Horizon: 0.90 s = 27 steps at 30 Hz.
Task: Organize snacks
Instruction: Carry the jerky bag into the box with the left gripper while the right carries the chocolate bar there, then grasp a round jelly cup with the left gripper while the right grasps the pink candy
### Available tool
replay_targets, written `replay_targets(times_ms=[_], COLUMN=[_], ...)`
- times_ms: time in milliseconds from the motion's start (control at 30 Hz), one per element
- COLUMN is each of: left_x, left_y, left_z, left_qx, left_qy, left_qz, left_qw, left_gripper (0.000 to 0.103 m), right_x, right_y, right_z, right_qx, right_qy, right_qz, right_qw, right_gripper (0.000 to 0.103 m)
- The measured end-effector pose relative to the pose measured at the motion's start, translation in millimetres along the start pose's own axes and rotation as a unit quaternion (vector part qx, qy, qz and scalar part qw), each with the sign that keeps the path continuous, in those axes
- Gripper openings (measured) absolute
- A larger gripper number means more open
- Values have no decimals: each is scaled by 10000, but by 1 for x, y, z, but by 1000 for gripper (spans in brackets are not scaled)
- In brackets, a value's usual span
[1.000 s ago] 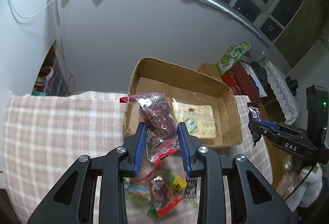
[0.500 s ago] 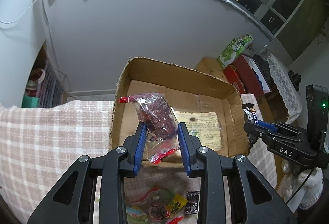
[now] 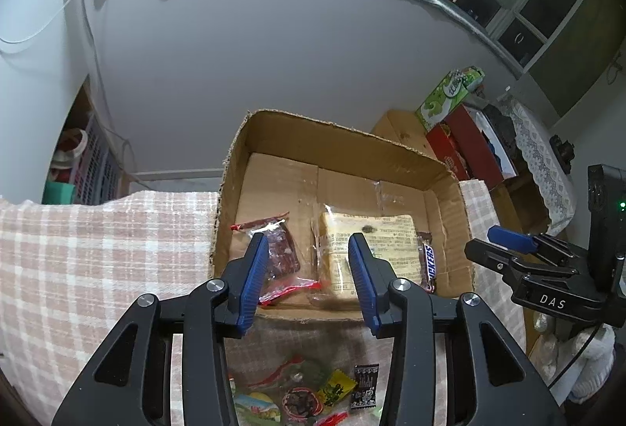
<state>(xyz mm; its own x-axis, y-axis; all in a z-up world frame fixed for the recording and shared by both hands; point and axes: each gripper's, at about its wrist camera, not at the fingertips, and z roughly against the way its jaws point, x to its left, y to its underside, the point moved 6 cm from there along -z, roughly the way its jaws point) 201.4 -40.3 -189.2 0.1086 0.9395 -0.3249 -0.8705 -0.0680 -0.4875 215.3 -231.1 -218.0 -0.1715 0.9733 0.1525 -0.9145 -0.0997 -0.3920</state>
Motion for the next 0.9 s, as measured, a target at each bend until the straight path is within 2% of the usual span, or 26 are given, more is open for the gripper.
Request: replay_targets(times_ms=[367,600,900], left_x=[22,41,58], left_y=[16,48,95], left_z=[33,51,53], left_qx=[-163,-162,97], left_qy=[-53,-107,-255], left_qz=[207,503,793], left_qw=[9996,9985,9965], left_gripper=[41,41,41], right_x=[10,15,13], right_y=[28,63,104], right_z=[25,36,30], right_qx=[-15,87,303], right_qy=[-206,-327,-386], right_qz=[-4,6,77], right_qw=[9998,9994,9988], right_gripper=[65,65,65])
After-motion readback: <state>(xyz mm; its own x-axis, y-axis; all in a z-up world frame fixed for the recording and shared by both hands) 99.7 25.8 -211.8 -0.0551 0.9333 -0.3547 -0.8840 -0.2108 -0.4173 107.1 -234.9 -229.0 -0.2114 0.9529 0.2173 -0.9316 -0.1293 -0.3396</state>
